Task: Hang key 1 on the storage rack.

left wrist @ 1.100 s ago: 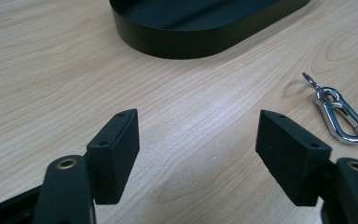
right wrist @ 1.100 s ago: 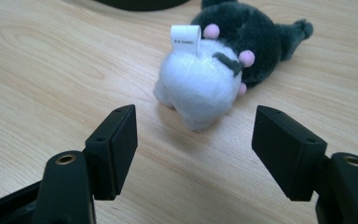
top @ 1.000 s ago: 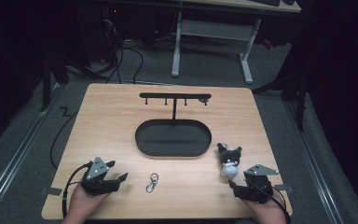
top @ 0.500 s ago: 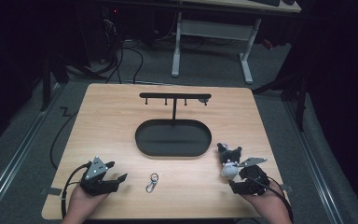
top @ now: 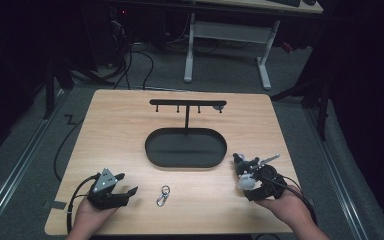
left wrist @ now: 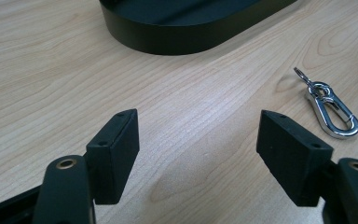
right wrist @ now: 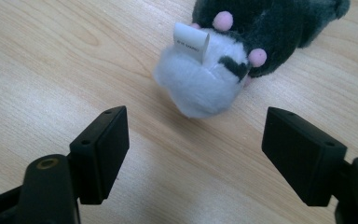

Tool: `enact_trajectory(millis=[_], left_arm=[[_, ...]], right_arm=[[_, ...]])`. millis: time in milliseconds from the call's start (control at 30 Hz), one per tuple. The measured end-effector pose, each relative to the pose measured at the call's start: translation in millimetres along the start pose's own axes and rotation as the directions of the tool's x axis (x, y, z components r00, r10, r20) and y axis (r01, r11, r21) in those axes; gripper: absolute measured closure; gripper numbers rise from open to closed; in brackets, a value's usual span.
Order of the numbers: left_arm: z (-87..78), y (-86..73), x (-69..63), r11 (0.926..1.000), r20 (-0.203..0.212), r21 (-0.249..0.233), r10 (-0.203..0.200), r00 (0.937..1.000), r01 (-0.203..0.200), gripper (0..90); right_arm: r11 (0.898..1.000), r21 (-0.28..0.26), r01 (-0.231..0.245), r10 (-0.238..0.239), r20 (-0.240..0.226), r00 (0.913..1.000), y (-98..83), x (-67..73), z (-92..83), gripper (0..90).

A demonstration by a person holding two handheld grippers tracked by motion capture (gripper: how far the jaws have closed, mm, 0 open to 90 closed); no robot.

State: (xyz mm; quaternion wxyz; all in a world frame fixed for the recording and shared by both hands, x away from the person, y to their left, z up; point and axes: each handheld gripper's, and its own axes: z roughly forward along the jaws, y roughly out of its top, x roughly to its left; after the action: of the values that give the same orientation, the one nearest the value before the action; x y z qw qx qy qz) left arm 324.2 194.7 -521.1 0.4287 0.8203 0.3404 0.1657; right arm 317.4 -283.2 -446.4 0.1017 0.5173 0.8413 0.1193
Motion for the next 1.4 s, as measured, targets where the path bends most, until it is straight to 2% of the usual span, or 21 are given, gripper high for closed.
enact_trajectory(millis=[167,300,367,467,600,733,900,1267,1333,1400], left_arm=[[0.3,-0.1,0.5,1.0,0.002,0.004,0.003,1.0,-0.003,30.4],[0.2,0.1,-0.3,1.0,0.008,0.003,0.005,1.0,-0.005,30.4],[0.4,0.4,-0.9,0.9999,0.012,0.006,0.01,0.9999,-0.01,30.4],[1.3,0.6,-2.5,0.9998,0.016,0.007,0.017,0.9997,-0.017,30.4],[2.3,0.7,-3.9,0.9995,0.022,0.015,0.028,0.9994,-0.028,30.4],[1.6,0.7,-3.9,0.9994,0.03,0.018,0.029,0.9991,-0.03,30.5],[1.4,-0.2,-2.8,0.9994,0.029,0.017,0.028,0.9992,-0.028,30.6],[1.6,-0.4,-4.1,0.9992,0.035,0.025,0.032,0.9989,-0.033,30.8],[2.5,-0.4,-4.1,0.9991,0.034,0.027,0.032,0.9989,-0.033,30.8],[3.1,-0.3,-3.9,0.9988,0.038,0.034,0.033,0.9987,-0.035,30.8]], right_arm=[[0.999,0.036,-0.022,0.023,-0.009,0.9997,11.9,-4.2,0.8,19.2],[0.993,0.089,-0.078,0.08,-0.029,0.9963,22.2,-8.9,6.4,16.5],[0.992,0.1,-0.083,0.086,-0.029,0.9959,28.7,-9.7,8.9,15.2],[0.991,0.088,-0.104,0.105,-0.011,0.9944,36.9,-10.2,12.9,14.4],[0.984,0.095,-0.147,0.148,0.006,0.989,45.7,-12.2,22.3,13.8],[0.977,0.11,-0.181,0.183,-0.009,0.983,51.1,-16.1,33.3,13.3],[0.971,0.141,-0.192,0.195,-0.01,0.9808,49.6,-21.2,36.8,13.9],[0.966,0.172,-0.194,0.196,0.006,0.9806,28.6,-33.7,26.0,15.3],[0.965,0.169,-0.198,0.201,0.0,0.9796,27.8,-34.0,26.4,15.5],[0.969,0.156,-0.189,0.193,-0.009,0.9812,30.5,-32.5,27.2,15.6]])
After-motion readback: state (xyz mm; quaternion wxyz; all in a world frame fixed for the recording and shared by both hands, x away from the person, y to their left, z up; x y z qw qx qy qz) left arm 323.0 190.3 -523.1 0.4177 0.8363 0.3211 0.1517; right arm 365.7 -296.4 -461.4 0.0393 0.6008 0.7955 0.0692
